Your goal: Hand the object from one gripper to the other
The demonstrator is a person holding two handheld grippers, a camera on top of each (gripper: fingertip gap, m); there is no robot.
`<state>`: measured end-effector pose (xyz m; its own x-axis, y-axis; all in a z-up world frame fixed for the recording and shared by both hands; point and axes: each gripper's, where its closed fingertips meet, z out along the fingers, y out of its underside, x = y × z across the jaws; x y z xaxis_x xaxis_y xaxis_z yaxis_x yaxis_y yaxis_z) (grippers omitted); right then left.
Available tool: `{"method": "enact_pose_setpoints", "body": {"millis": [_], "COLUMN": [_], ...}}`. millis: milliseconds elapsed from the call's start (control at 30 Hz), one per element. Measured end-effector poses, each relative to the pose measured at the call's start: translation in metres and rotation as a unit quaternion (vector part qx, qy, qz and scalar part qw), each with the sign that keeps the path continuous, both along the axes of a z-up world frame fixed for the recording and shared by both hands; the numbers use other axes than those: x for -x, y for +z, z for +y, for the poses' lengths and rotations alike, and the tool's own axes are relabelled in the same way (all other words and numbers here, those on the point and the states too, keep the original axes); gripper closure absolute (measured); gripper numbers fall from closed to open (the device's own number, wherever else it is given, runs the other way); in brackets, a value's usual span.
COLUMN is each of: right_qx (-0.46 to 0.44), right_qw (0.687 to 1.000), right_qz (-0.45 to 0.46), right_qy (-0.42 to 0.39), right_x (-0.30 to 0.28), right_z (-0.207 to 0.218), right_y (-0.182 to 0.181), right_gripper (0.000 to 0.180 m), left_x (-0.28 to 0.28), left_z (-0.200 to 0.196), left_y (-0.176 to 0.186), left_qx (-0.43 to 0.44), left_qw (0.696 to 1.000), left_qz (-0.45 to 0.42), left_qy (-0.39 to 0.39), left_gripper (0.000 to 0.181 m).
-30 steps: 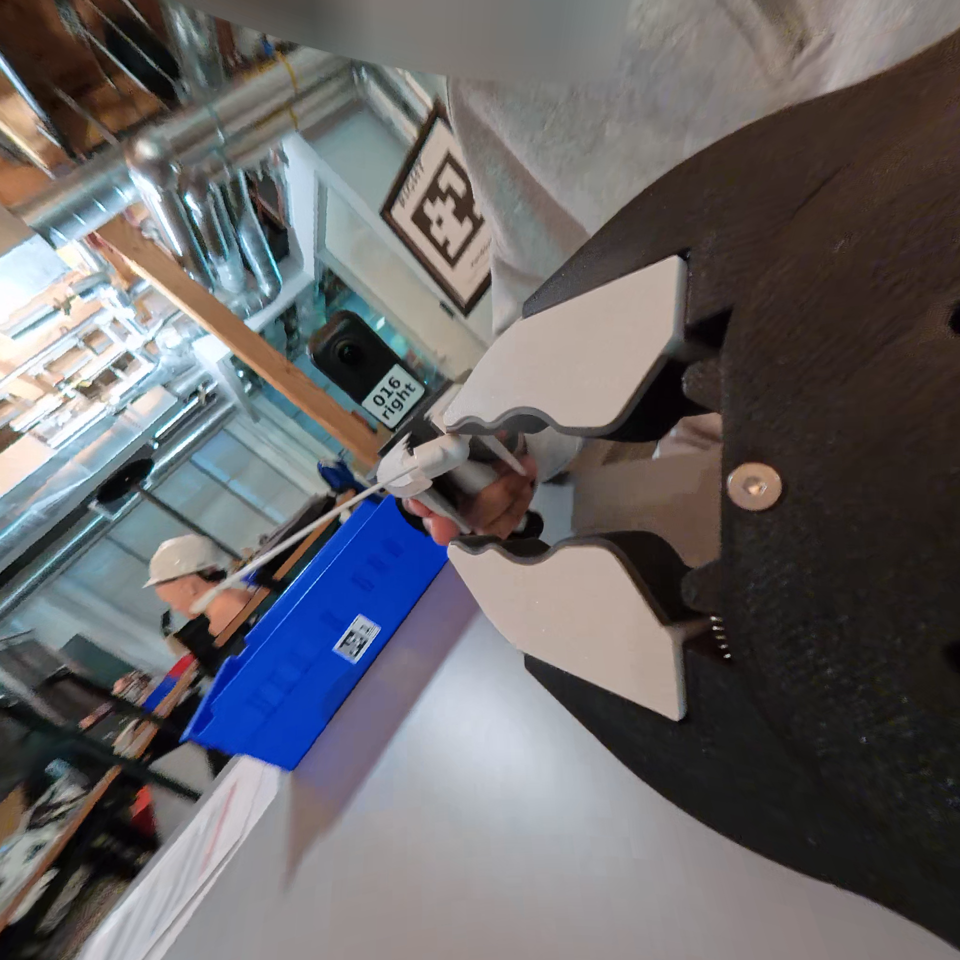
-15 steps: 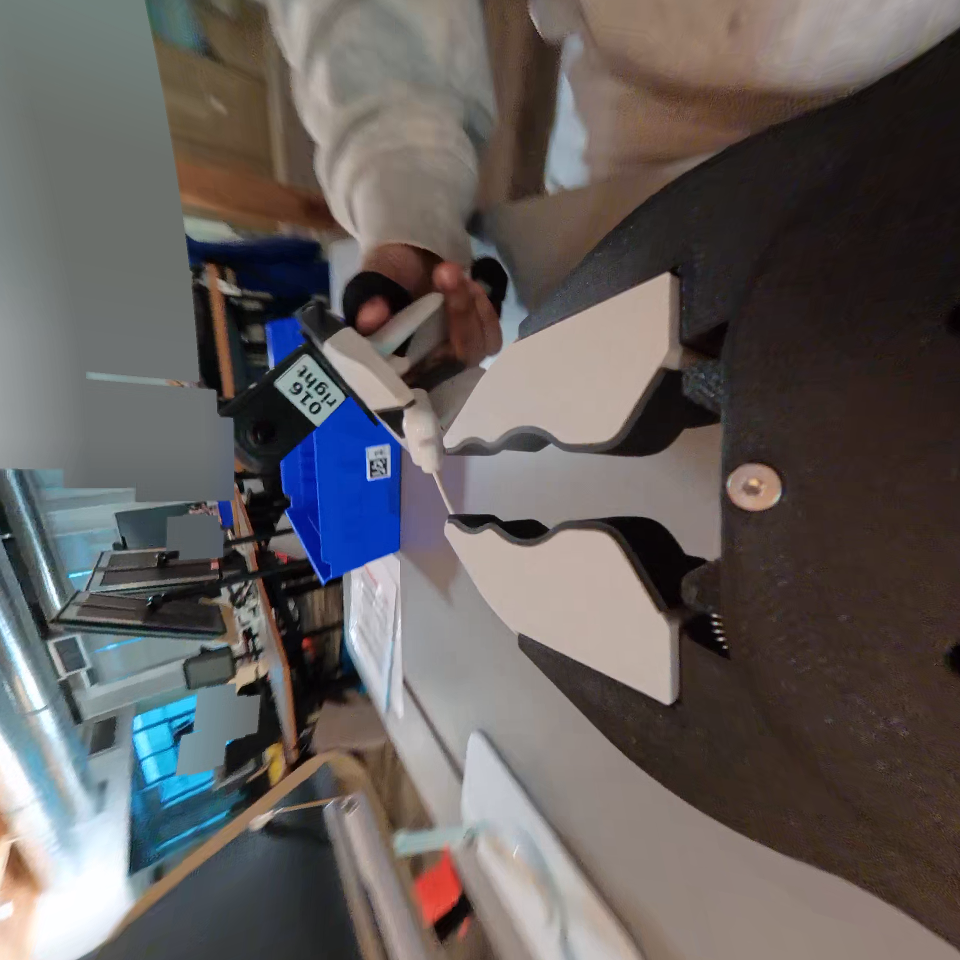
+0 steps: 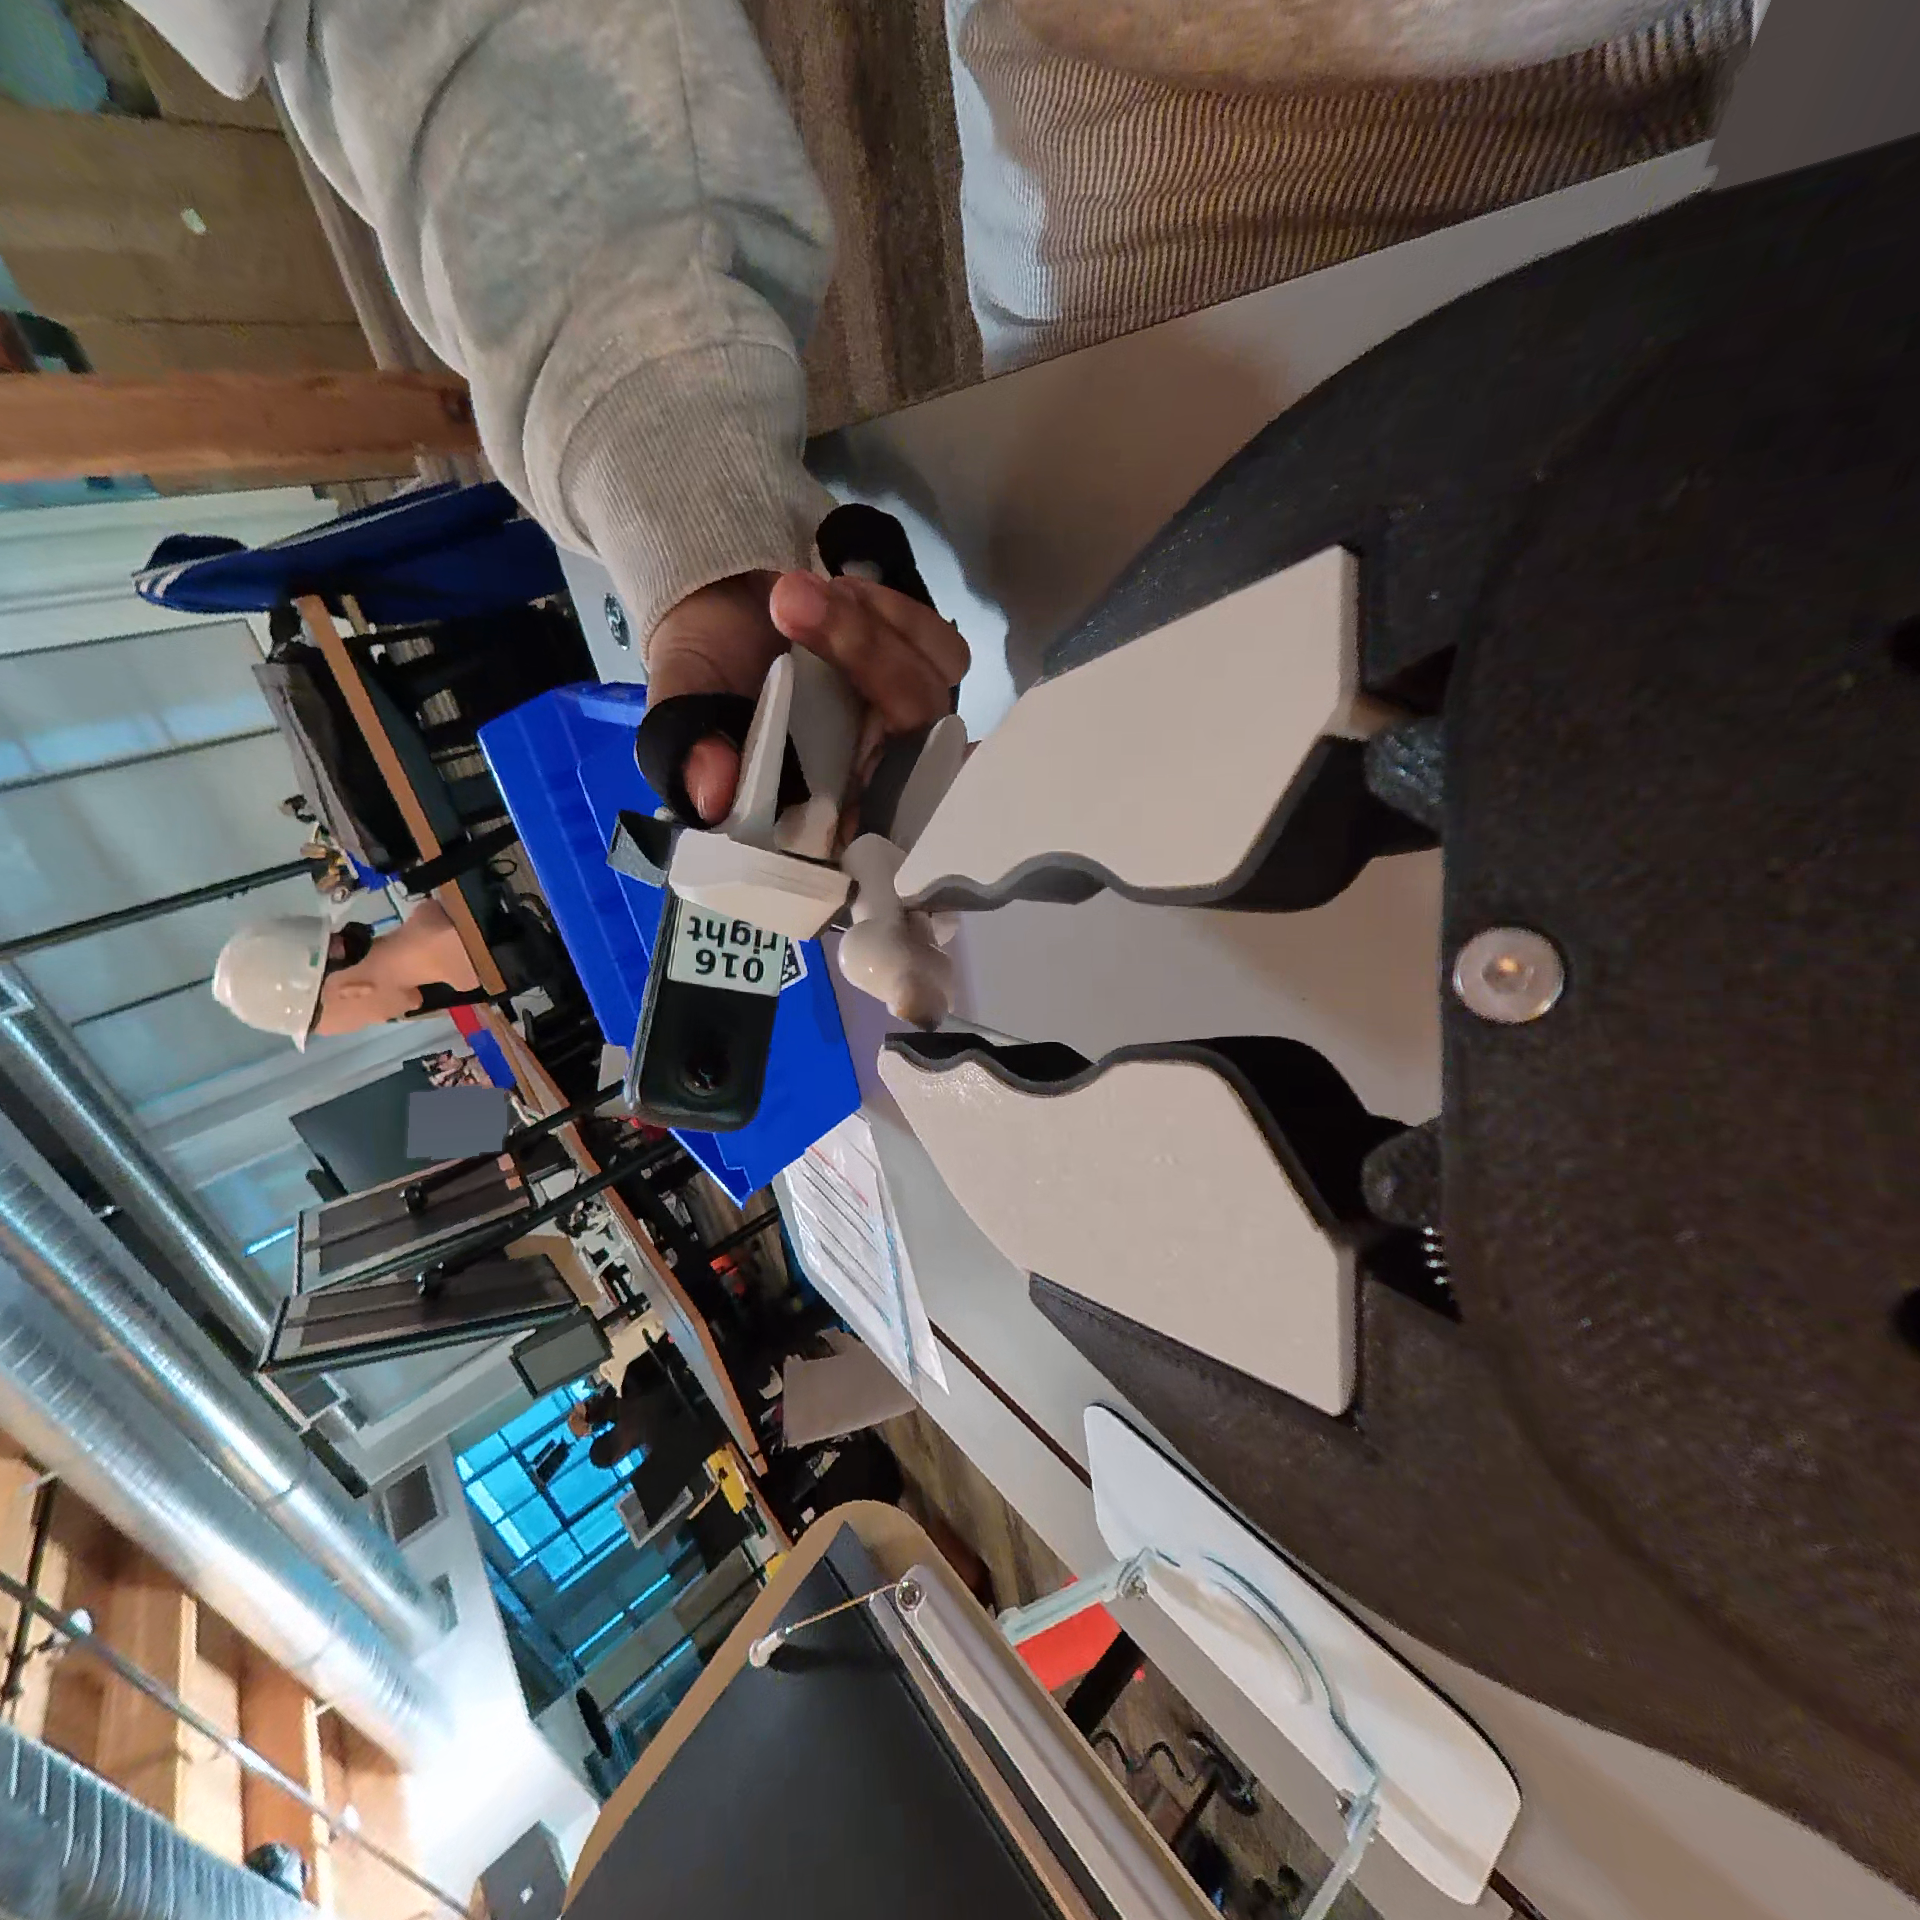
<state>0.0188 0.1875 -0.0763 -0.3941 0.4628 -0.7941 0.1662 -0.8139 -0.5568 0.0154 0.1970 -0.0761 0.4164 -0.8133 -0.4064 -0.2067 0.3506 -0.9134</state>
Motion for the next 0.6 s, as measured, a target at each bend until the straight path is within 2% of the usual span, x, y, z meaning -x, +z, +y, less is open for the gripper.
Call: {"method": "enact_pose_setpoints", "body": {"millis": [233, 467, 600], "right_qx": [0.022, 0.017, -0.011], "right_qw": [0.999, 1.000, 0.998], "right_qz": [-0.004, 0.023, 0.034], "right_qy": [0.028, -0.009, -0.055], "right_x": [-0.002, -0.002, 0.002], "right_z": [-0.009, 0.000, 0.007], "right_y": [-0.002, 0.005, 0.008], "right_gripper": [0.165, 0.164, 0.140], "left_x": [-0.004, -0.003, 0.000], "left_z": [-0.005, -0.003, 0.001], "left_y": [-0.005, -0.004, 0.004], "left_qx": [0.002, -0.008, -0.009], "left_qw": [1.000, 0.999, 0.999], "left_qz": [0.018, 0.039, 0.027], "left_qy": [-0.015, 0.001, 0.023], "left_gripper": [0.156, 0.166, 0.166]}}
